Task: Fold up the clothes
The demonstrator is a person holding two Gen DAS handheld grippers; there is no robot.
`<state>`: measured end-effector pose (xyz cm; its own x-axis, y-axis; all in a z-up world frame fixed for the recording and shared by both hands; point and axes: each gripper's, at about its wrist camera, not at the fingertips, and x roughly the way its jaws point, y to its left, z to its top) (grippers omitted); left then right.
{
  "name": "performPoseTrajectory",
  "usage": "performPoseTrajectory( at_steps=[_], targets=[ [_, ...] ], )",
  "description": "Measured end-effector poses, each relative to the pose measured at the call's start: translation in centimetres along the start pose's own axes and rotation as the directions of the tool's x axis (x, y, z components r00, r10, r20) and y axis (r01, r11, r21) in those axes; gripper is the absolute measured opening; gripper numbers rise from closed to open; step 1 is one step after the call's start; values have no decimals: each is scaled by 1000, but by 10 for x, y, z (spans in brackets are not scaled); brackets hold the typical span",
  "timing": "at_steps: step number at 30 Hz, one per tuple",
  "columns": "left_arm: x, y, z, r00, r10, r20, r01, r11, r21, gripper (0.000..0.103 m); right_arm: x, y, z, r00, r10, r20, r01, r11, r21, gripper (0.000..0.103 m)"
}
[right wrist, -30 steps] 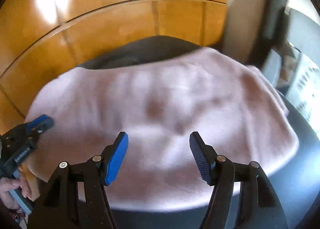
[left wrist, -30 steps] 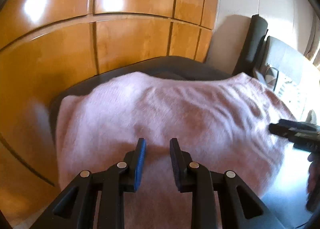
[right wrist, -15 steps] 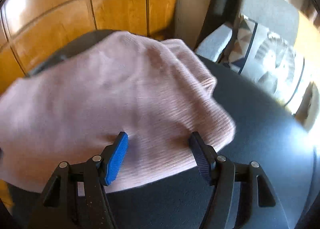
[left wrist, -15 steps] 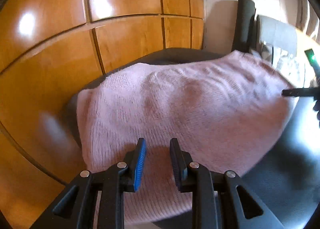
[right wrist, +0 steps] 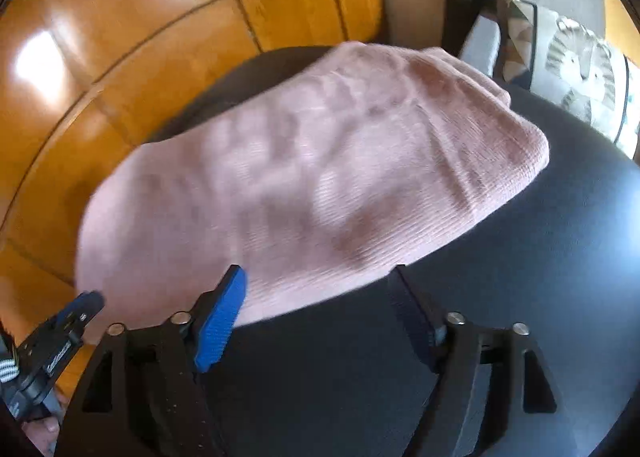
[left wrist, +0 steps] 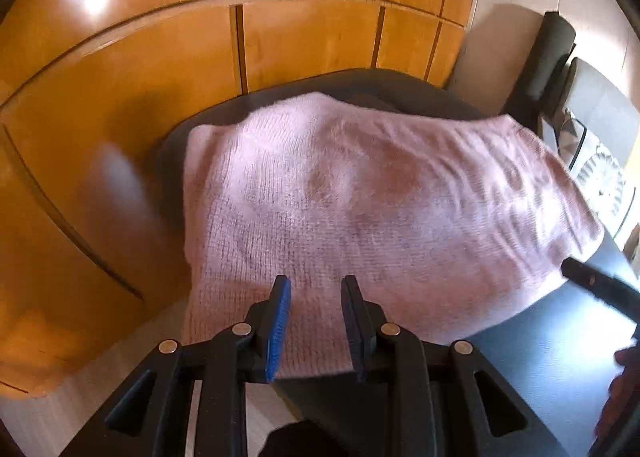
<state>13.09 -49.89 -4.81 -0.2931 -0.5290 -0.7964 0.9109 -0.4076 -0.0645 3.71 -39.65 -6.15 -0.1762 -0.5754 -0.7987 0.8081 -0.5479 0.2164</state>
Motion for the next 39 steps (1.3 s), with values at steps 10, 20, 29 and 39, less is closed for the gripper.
performPoseTrajectory(
  at_steps=[10,20,29,39],
  targets=[
    [-58,-6,1,996,36,81,-38,999,25,26,-35,53,-24,999,-30,26,33,991,-132,103],
    [-85,-3,2,992,64,113,-66,998,16,26,-52,81,-27,997,-47,66,60,977,-206,103],
    [-99,-5,2,990,52,132,-54,998,12,26,-63,92,-28,993,-76,90,95,970,-224,103],
    [-102,-1,1,990,60,129,-58,998,-17,26,-73,99,-27,988,-90,124,117,965,-233,103]
  ],
)
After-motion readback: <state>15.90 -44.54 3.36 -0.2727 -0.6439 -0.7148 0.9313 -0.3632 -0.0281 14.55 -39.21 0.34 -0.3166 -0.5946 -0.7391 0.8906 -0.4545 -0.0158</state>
